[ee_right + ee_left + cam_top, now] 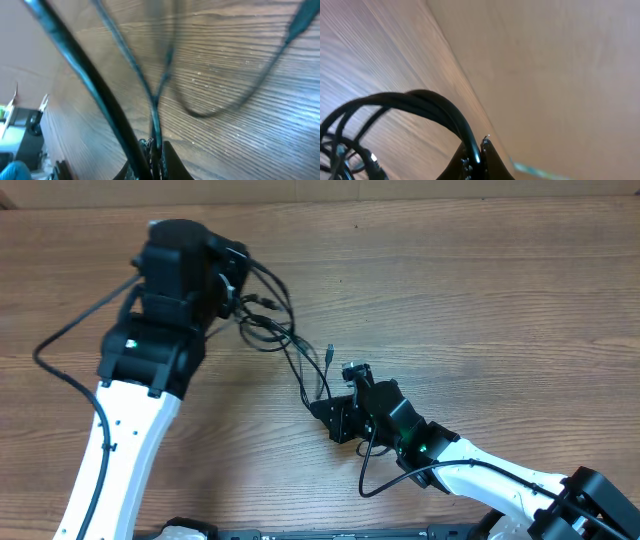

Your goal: Untangle cables

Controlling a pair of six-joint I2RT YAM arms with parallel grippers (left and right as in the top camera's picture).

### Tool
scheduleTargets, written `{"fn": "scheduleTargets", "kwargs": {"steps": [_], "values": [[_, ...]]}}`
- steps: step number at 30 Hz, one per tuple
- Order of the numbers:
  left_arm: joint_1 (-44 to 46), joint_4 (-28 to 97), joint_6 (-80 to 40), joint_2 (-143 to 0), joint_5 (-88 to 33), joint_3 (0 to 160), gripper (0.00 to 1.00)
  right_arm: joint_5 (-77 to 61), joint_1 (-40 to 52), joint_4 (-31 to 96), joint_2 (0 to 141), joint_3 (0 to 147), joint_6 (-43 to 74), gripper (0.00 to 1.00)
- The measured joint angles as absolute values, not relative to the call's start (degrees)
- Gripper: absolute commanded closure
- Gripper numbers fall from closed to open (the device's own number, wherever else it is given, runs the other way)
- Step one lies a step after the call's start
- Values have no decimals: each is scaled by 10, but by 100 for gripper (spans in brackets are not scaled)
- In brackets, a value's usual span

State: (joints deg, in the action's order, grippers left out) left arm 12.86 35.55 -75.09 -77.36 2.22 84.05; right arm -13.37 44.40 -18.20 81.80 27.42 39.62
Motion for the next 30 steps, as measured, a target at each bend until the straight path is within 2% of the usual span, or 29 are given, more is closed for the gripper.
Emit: {"fn": "scheduleTargets", "kwargs": {"steps": [11, 18, 27, 30], "values": [[80, 424, -706, -780, 32, 841, 96, -100, 444, -169, 817, 274, 443, 92], [80, 402, -638, -820, 22, 841, 96, -81, 444, -157, 817, 274, 463, 92], [52, 390, -575, -865, 15, 841, 96, -42, 417, -96, 817, 274, 550, 87], [37, 390, -557, -869, 11, 841, 96, -29, 404, -76, 817, 274, 588, 82]]}}
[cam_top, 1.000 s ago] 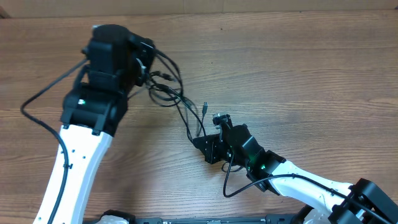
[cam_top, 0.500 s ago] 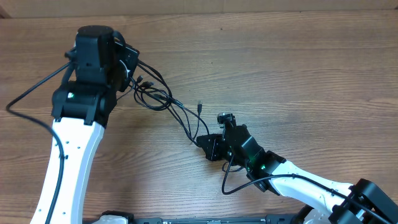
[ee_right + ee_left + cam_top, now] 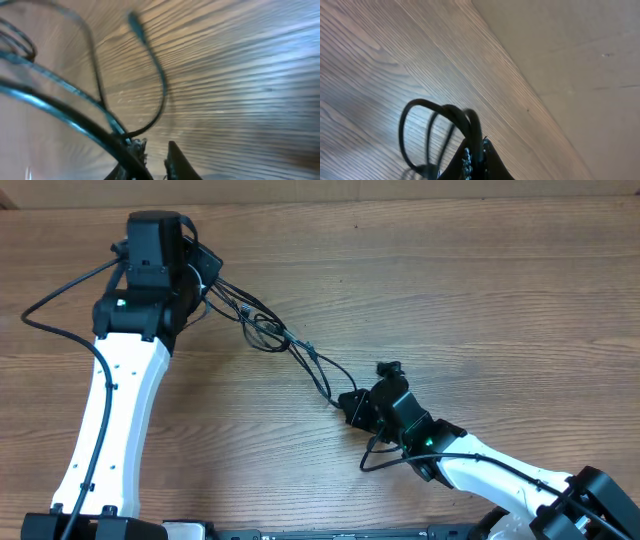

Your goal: Untangle cables

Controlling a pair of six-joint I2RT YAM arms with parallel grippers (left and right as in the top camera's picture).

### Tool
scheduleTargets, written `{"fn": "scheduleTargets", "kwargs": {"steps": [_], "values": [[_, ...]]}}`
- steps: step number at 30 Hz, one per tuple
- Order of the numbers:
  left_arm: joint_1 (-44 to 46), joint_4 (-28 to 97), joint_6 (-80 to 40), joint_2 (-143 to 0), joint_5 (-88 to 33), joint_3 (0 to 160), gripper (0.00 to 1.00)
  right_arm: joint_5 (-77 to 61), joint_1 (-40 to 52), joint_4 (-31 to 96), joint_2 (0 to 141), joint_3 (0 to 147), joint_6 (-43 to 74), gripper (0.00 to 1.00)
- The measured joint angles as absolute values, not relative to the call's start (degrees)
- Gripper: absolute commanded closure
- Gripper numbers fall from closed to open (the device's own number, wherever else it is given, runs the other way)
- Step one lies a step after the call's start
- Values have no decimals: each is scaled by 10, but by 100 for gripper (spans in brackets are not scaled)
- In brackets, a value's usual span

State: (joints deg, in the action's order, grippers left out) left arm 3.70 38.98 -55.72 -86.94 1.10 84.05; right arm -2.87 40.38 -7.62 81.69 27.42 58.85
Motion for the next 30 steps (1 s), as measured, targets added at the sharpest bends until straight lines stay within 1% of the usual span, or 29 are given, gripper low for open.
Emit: {"fn": "scheduleTargets", "kwargs": {"steps": [5, 10, 15, 17, 19, 23, 27, 30], "values": [[9, 395, -526, -870, 5, 841, 95, -12, 390, -58, 817, 274, 635, 72], [0, 418, -505, -870, -21, 841, 91, -6, 387, -55, 817, 274, 650, 67], [0, 446, -491, -870, -75, 841, 90, -6, 387, -55, 817, 274, 659, 52], [0, 449, -482, -870, -98, 841, 89, -6, 387, -55, 817, 274, 658, 50], [5, 448, -473, -870, -117, 841, 89, -5, 387, -57, 817, 274, 660, 46], [27, 448, -453, -870, -137, 841, 88, -4, 387, -57, 817, 274, 660, 42], [56, 448, -442, -870, -146, 841, 83, -4, 387, -58, 817, 274, 659, 34], [80, 448, -438, -870, -141, 841, 81, -4, 387, -58, 817, 274, 659, 31]]}}
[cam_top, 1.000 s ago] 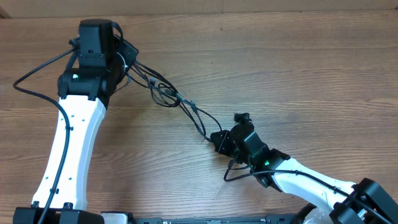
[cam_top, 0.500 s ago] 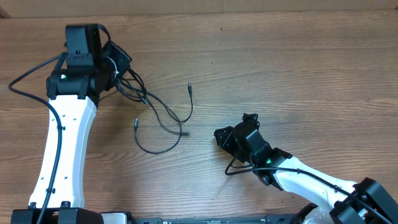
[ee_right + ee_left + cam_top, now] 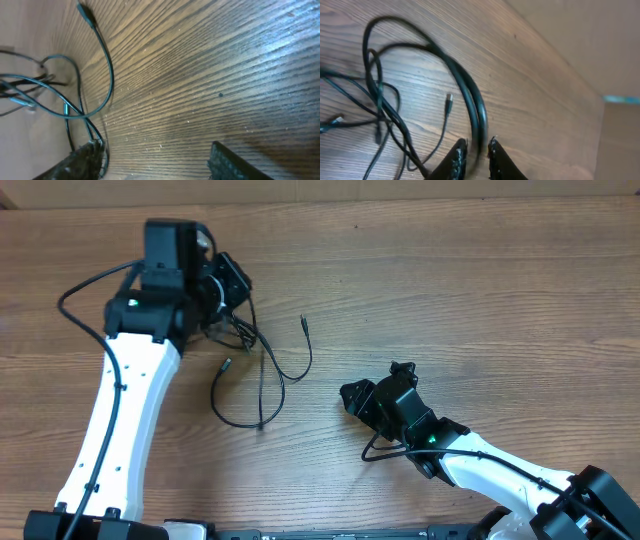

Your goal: Untangle cables

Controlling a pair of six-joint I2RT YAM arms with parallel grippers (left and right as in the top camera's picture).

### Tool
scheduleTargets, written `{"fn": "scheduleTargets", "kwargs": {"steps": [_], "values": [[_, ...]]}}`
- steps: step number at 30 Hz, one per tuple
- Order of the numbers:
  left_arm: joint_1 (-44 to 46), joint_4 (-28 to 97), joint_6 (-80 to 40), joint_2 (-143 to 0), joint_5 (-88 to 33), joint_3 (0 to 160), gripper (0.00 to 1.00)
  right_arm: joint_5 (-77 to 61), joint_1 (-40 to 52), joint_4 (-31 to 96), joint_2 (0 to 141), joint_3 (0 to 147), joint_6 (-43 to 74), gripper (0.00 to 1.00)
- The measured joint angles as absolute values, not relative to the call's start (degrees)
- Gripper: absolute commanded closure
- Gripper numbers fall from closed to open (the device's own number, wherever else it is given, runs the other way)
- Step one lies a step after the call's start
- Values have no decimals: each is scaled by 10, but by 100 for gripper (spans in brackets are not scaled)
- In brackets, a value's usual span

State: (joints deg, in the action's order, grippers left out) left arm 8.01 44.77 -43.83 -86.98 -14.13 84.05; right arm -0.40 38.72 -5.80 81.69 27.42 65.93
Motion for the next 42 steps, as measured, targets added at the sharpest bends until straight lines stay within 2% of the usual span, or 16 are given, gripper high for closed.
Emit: {"fn": "scheduleTargets", "kwargs": {"steps": [9, 10, 11, 15, 28, 31, 35, 42], "values": [[108, 455, -433, -870, -105, 841, 82, -4, 387, -58, 817, 274, 659, 11], [108, 455, -433, -870, -104, 841, 81, -4, 387, -57, 817, 274, 661, 3], [108, 456, -433, -870, -102, 841, 80, -4, 387, -58, 817, 274, 660, 0], [108, 468, -432, -870, -98, 841, 76, -5, 387, -57, 817, 274, 661, 0], [108, 503, -429, -870, -39, 841, 44, -6, 387, -67, 817, 274, 660, 0], [108, 507, -428, -870, -36, 841, 29, -6, 387, -68, 817, 274, 660, 0], [108, 512, -429, -870, -33, 841, 23, -6, 387, -68, 817, 274, 660, 0], [108, 516, -429, -870, -32, 841, 22, -6, 387, -69, 817, 274, 660, 0]]}}
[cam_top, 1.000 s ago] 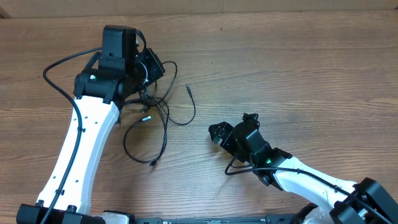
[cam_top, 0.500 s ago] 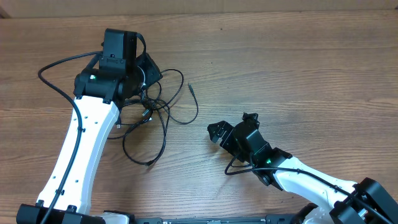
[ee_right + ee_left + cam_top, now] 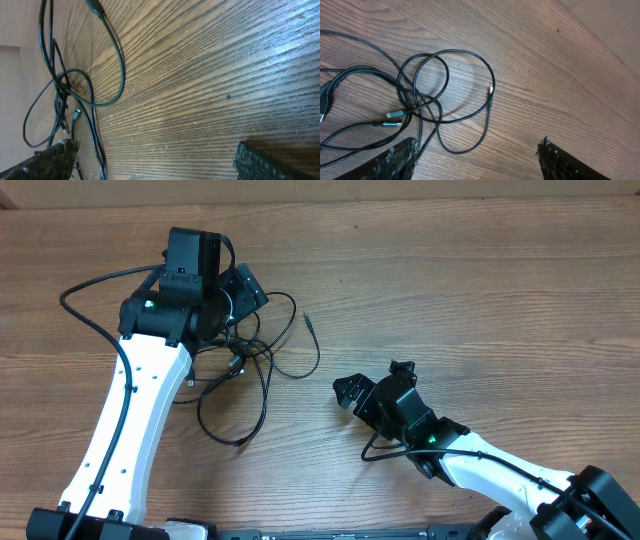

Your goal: Untangle cables

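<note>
A tangle of thin black cables (image 3: 238, 358) lies on the wooden table, with a loose loop (image 3: 228, 420) toward the front and one free end (image 3: 305, 318) pointing away. My left gripper (image 3: 242, 302) hangs over the tangle, open wide, nothing between its fingers (image 3: 395, 160). Below it a round cable loop (image 3: 452, 85), a plug tip (image 3: 491, 90) and a silver connector (image 3: 394, 115) show. My right gripper (image 3: 368, 382) stands open to the right of the cables, holding nothing. Cable strands (image 3: 67, 92) run past its left fingertip (image 3: 47, 162).
Bare wooden table (image 3: 480, 310) stretches right of the cables. A wall or board edge (image 3: 330, 198) runs along the table's far side. The left arm's own thick cable (image 3: 85, 305) arcs out on the left.
My left gripper was nearly shut around a thick cable strand; now it is open wide and the cables lie loose beneath it. The heap sits slightly further right. The right gripper stays open.
Both grippers were shut on cables, with strands running between them. Then the arms were farther apart and the strands stretched taut. Then the right gripper was open and empty, the cables slack near the left gripper. Now both are open and the tangle rests on the table.
</note>
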Controlling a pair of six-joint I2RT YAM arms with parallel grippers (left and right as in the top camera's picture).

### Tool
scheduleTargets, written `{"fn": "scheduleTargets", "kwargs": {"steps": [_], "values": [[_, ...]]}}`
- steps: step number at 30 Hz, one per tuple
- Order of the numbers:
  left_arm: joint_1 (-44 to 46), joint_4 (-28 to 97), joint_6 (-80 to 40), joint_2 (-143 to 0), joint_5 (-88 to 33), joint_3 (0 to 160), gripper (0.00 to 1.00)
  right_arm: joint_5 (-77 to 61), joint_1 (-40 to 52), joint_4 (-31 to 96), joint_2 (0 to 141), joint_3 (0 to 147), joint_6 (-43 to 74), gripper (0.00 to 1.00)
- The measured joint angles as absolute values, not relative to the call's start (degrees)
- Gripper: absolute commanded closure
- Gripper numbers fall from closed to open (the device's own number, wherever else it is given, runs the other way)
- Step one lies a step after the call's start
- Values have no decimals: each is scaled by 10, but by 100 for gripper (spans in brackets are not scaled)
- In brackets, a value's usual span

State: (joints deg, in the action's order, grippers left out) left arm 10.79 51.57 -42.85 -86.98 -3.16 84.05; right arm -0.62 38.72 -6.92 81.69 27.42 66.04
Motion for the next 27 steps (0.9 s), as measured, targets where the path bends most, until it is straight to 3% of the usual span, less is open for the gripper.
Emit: {"fn": "scheduleTargets", "kwargs": {"steps": [19, 24, 27], "values": [[108, 520, -429, -870, -31, 841, 14, -6, 387, -79, 817, 274, 660, 0], [108, 532, -428, -870, -32, 841, 1, -6, 387, -79, 817, 274, 660, 0], [108, 542, -429, -870, -31, 841, 0, -6, 387, -80, 817, 274, 660, 0]]}}
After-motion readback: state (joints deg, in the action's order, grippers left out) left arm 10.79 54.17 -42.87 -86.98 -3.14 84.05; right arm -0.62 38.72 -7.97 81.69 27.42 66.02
